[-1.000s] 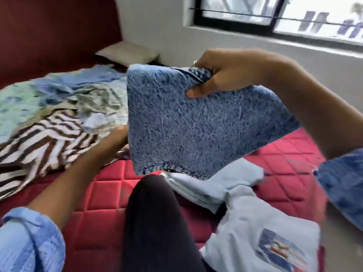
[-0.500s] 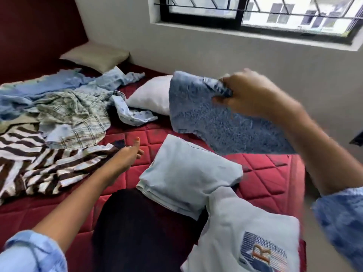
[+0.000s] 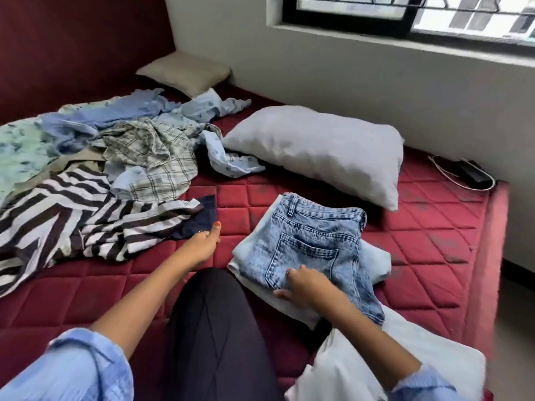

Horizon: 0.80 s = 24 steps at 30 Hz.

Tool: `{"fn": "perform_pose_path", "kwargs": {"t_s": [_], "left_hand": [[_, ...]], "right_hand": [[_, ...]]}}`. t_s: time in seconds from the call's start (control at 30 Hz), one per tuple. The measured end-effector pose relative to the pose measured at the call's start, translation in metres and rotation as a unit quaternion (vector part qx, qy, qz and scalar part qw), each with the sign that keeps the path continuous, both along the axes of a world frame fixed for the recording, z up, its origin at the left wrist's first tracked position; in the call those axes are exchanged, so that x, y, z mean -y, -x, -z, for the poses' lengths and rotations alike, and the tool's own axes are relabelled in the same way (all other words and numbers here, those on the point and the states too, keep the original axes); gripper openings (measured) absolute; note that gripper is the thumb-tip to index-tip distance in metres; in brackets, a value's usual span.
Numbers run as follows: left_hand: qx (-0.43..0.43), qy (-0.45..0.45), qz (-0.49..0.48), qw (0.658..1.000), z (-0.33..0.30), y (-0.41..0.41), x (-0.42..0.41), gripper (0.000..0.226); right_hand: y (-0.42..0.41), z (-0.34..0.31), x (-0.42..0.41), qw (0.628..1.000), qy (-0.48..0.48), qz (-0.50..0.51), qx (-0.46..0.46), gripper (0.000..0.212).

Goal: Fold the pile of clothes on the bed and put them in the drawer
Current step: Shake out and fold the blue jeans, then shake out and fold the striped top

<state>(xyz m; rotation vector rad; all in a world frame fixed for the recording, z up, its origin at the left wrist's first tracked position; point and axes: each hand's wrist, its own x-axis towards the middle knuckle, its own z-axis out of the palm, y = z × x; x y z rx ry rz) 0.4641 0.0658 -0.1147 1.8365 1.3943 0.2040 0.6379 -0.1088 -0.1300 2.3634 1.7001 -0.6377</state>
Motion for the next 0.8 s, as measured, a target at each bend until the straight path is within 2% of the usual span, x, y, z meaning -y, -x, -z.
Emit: {"fn": "perform_pose_path", "kwargs": {"t_s": [0.1,0.27,0.47,0.63,0.8], "left_hand": [[-0.007,0.004,-0.015,1.0,0.0,0.012,0.0,0.054],[0.0,0.016,-0.037,0.999,0.0,0.04,0.003,0.052],[-0.025,0.047,-0.088,0.995,0.007,0.099,-0.009,0.056],[-0.022,0.06,-0.144,0.988,0.01,0.143,-0.019,0.056],[0.0,0.027,-0.242,0.97,0.009,0.189,-0.035,0.061]], "right_hand": [[-0.005,-0.014,-0.014,0.999,0.024,-0.023,-0.017,0.056],[-0.002,-0.02,-0.052,0.997,0.056,-0.035,0.032,0.06],[0.03,-0.018,-0.111,0.996,-0.039,-0.074,-0.026,0.051],[0.08,-0.019,-0.164,0.981,-0.087,-0.146,-0.097,0.035],[0.129,-0.016,-0.235,0.962,-0.121,-0.214,-0.118,0.029]]}}
